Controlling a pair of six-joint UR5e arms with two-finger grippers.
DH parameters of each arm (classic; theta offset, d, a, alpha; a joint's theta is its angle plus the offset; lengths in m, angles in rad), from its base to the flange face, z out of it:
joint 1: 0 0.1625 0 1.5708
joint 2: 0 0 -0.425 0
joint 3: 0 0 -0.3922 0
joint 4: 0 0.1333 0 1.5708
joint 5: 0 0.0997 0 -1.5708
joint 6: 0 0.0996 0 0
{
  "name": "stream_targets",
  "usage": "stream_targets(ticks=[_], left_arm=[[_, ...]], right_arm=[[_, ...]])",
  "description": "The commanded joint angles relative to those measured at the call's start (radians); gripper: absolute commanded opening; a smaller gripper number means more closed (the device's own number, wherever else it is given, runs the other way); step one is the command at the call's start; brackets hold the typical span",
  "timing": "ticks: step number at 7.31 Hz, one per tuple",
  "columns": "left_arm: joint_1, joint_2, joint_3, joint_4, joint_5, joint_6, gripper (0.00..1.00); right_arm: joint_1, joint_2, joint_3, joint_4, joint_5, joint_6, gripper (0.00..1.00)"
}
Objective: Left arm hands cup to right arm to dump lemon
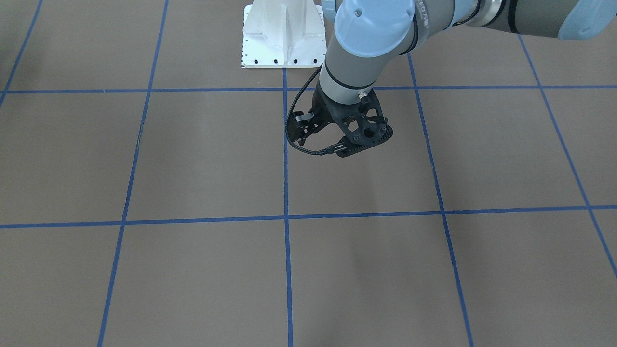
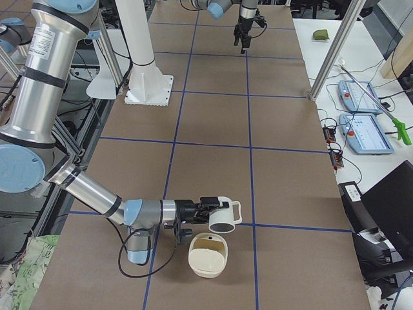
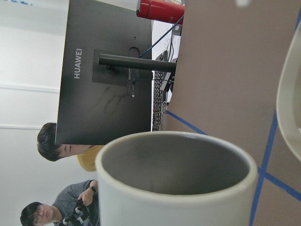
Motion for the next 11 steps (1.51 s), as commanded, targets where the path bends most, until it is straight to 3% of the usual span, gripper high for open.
stream_targets(ticks=[1,7,11], left_arm=[[0.000,-0.001,-0.001,0.001,0.002,-0.001,1.00],[-0.032,-0.006,-0.048,0.008,0.068,0.000,1.00],[-0.044,-0.009,-0.063,0.008,0.068,0.000,1.00]], right_arm=[[0.040,-0.002,-0.012,0.001,0.002,0.209,0.22],[0.062,-0.022,-0.069,0.095,0.004,0.752,0.25],[0.109,-0.025,-0.036,0.111,0.086,0.930,0.25]])
